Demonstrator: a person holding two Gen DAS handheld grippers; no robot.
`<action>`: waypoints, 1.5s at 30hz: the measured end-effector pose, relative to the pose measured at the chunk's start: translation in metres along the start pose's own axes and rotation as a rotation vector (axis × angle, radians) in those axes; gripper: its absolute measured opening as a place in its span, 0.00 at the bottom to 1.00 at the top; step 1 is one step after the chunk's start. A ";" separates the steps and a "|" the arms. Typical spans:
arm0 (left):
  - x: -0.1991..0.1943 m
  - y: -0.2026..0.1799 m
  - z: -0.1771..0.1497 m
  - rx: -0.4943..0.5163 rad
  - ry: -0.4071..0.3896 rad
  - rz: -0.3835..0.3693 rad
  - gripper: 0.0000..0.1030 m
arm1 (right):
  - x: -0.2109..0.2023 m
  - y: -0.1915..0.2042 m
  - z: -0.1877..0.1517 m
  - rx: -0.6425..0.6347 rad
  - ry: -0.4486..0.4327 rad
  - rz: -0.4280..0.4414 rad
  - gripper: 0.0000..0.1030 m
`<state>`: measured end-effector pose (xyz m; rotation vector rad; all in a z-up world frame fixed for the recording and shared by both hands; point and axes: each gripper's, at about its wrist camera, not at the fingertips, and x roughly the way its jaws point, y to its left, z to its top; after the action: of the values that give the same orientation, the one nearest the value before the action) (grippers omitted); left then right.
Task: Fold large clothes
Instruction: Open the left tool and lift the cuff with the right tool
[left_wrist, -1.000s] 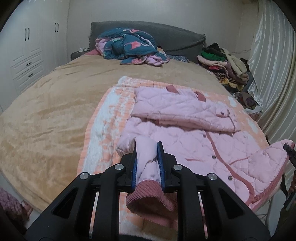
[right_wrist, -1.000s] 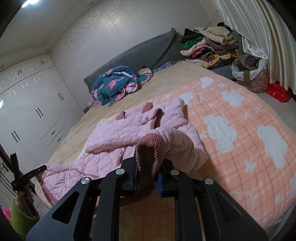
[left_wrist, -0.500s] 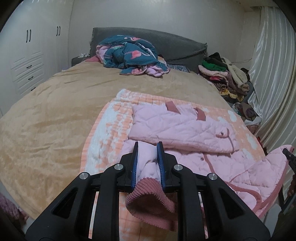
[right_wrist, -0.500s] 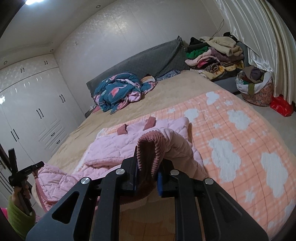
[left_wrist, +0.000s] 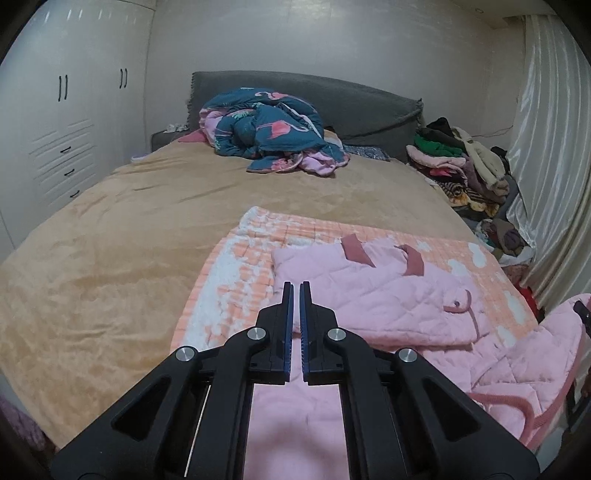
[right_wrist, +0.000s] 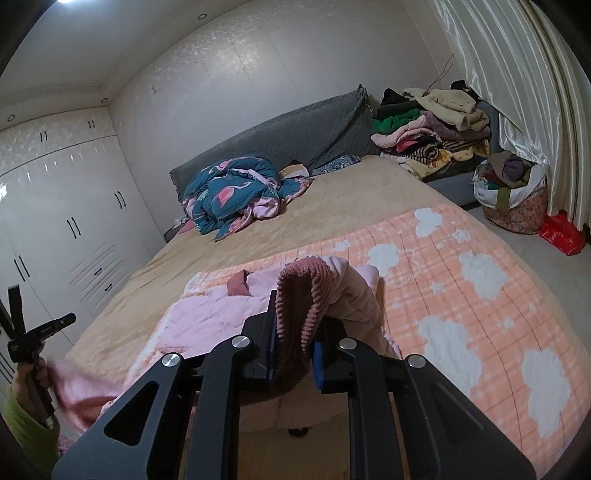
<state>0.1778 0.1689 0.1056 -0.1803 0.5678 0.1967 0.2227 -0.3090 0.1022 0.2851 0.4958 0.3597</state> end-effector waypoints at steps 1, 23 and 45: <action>0.002 0.000 0.000 0.004 0.005 -0.002 0.00 | 0.004 0.001 0.003 -0.001 0.000 -0.002 0.13; -0.093 0.060 -0.112 0.038 0.061 -0.085 0.77 | 0.055 -0.008 0.033 0.034 0.002 -0.025 0.12; -0.061 -0.013 -0.185 0.448 0.119 -0.136 0.91 | 0.041 -0.017 0.028 0.057 0.009 -0.021 0.12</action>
<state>0.0356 0.1067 -0.0130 0.2055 0.7008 -0.0767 0.2752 -0.3128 0.1034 0.3340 0.5177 0.3272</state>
